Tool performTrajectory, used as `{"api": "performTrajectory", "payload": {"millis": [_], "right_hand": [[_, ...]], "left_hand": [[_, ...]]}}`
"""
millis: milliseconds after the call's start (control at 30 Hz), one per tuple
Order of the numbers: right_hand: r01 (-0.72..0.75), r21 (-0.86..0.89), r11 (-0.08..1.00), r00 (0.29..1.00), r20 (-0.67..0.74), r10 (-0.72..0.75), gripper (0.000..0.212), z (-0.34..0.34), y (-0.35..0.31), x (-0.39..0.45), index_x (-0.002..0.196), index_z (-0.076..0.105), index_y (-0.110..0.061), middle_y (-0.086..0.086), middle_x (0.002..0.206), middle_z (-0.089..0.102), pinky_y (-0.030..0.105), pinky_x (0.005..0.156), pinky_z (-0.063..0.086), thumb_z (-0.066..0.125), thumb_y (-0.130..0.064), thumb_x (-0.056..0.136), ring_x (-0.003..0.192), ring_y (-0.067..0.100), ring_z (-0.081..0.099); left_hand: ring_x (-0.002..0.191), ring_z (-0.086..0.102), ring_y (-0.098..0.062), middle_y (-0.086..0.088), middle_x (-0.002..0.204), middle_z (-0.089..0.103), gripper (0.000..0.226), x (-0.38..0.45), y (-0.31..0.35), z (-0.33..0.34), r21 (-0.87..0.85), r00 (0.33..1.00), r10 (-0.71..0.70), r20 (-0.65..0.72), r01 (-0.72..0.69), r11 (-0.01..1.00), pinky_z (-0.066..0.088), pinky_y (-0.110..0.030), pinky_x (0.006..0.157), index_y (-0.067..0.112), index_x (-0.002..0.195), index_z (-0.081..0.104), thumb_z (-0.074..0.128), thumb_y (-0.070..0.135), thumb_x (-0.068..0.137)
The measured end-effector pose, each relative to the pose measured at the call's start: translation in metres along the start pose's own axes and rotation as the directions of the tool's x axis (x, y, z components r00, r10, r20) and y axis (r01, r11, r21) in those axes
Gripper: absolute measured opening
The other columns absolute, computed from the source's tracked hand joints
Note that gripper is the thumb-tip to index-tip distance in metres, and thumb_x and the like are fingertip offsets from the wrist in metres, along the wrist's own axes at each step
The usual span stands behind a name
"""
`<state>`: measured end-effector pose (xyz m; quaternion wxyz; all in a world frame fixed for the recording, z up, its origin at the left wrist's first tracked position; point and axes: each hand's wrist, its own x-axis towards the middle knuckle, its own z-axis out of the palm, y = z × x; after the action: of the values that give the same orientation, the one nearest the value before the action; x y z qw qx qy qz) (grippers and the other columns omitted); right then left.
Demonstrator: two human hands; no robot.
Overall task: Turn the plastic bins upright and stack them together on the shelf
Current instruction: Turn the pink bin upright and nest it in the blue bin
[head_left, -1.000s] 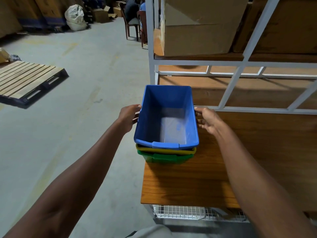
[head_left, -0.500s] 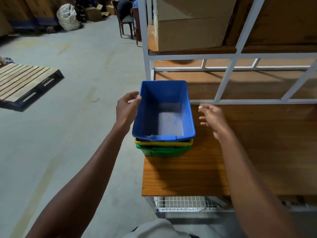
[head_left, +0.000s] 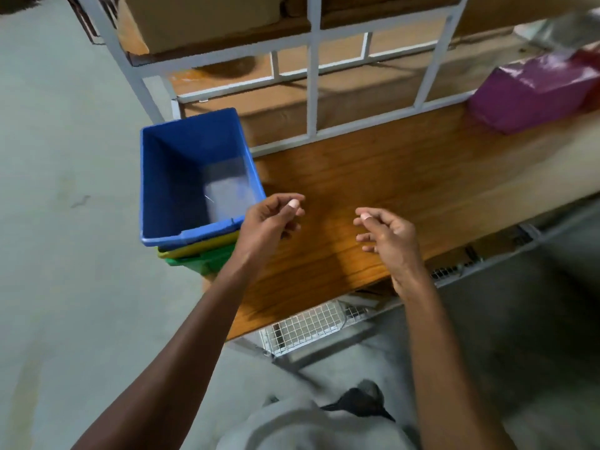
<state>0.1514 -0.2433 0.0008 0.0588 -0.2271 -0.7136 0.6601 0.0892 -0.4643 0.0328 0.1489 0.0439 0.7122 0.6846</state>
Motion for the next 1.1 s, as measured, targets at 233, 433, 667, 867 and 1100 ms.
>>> {"api": "performTrajectory", "payload": {"millis": [233, 433, 667, 867, 1100], "right_hand": [[-0.059, 0.081, 0.995, 0.99, -0.123, 0.069, 0.017, -0.116, 0.039, -0.009, 0.114, 0.077, -0.024, -0.003, 0.105, 0.079, 0.025, 0.066, 0.055, 0.064, -0.024, 0.103, 0.082, 0.013, 0.069], [-0.07, 0.089, 0.994, 0.964, -0.25, 0.09, 0.016, -0.23, 0.057, 0.011, 0.104, 0.08, -0.03, -0.006, 0.095, 0.079, 0.023, 0.062, 0.053, 0.065, -0.023, 0.102, 0.076, 0.011, 0.069], [-0.115, 0.144, 0.983, 0.921, -0.356, 0.16, 0.014, -0.336, 0.067, 0.054, 0.107, 0.078, -0.024, 0.0, 0.1, 0.078, 0.028, 0.065, 0.052, 0.065, -0.026, 0.103, 0.077, 0.013, 0.068], [-0.148, 0.128, 0.981, 0.899, -0.396, 0.187, 0.014, -0.409, 0.074, 0.133, 0.105, 0.079, -0.027, -0.002, 0.098, 0.079, 0.026, 0.066, 0.054, 0.065, -0.027, 0.103, 0.077, 0.012, 0.068], [-0.202, 0.118, 0.972, 0.875, -0.425, 0.233, 0.015, -0.5, 0.06, 0.244, 0.109, 0.079, -0.027, -0.003, 0.098, 0.079, 0.025, 0.066, 0.055, 0.064, -0.028, 0.104, 0.076, 0.01, 0.069]], "left_hand": [[0.088, 0.064, -0.021, 0.002, 0.099, 0.074, 0.026, 0.008, -0.027, 0.117, -0.023, 0.992, -0.098, 0.083, 0.1, 0.995, 0.049, -0.029, 0.075, 0.019, 0.117, 0.075, 0.052, 0.028, 0.108], [0.089, 0.061, -0.026, -0.005, 0.102, 0.073, 0.029, 0.019, -0.053, 0.249, -0.05, 0.934, -0.232, 0.273, 0.254, 0.966, 0.05, -0.033, 0.076, 0.015, 0.116, 0.075, 0.054, 0.032, 0.104], [0.083, 0.062, -0.02, -0.003, 0.1, 0.072, 0.029, 0.061, -0.05, 0.358, -0.043, 0.913, -0.231, 0.335, 0.26, 0.965, 0.049, -0.032, 0.074, 0.015, 0.118, 0.075, 0.052, 0.029, 0.106], [0.091, 0.062, -0.023, -0.007, 0.11, 0.072, 0.031, 0.146, -0.058, 0.446, 0.037, 0.902, -0.272, 0.335, 0.276, 0.96, 0.048, -0.033, 0.079, 0.018, 0.119, 0.074, 0.048, 0.03, 0.108], [0.102, 0.065, -0.024, -0.002, 0.118, 0.072, 0.033, 0.266, -0.047, 0.562, 0.073, 0.894, -0.283, 0.346, 0.275, 0.959, 0.047, -0.035, 0.084, 0.023, 0.118, 0.074, 0.045, 0.037, 0.109]]}}
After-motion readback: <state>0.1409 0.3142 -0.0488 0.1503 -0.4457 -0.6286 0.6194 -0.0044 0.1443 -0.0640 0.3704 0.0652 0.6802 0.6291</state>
